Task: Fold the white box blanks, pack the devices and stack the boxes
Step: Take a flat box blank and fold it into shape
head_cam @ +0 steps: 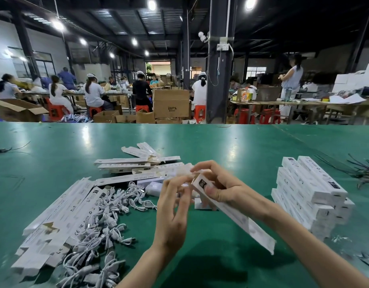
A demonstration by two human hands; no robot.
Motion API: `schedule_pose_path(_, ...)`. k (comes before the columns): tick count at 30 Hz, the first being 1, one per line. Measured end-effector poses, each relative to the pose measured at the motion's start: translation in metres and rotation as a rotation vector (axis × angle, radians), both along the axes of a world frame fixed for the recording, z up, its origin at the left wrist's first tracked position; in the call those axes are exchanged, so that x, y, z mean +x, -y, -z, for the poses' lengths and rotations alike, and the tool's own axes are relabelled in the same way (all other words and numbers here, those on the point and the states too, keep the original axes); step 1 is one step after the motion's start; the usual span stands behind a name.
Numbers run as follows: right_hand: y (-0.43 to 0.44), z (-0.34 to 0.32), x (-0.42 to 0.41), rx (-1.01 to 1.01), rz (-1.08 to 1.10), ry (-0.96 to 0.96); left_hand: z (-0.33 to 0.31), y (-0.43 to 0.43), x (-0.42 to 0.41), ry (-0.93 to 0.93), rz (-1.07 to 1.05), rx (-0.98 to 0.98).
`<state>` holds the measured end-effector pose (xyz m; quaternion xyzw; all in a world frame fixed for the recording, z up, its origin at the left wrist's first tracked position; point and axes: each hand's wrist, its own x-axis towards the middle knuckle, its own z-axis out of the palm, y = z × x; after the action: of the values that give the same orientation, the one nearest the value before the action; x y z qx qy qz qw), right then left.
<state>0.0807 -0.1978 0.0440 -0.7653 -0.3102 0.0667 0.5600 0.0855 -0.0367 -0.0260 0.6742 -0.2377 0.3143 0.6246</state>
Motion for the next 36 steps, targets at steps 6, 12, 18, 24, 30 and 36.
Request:
schedule_pose_path(6,0.004,0.012,0.01,-0.076,-0.065,-0.13,0.004,0.001,-0.006,-0.138,-0.019,-0.108)
schedule_pose_path(12,0.004,0.02,0.016,-0.029,-0.082,-0.168,-0.003,-0.002,-0.007,-0.283,0.098,-0.351)
schedule_pose_path(18,0.001,0.029,0.019,-0.028,-0.042,-0.165,0.0,-0.005,-0.008,-0.387,0.177,-0.385)
schedule_pose_path(24,0.001,0.039,0.024,-0.08,-0.019,-0.171,0.003,-0.01,-0.002,-0.609,0.224,-0.407)
schedule_pose_path(30,-0.001,0.046,0.025,-0.144,-0.008,-0.135,0.003,-0.013,0.0,-0.763,0.286,-0.457)
schedule_pose_path(36,-0.007,0.047,0.023,-0.176,0.015,-0.053,0.005,-0.014,0.001,-0.825,0.335,-0.527)
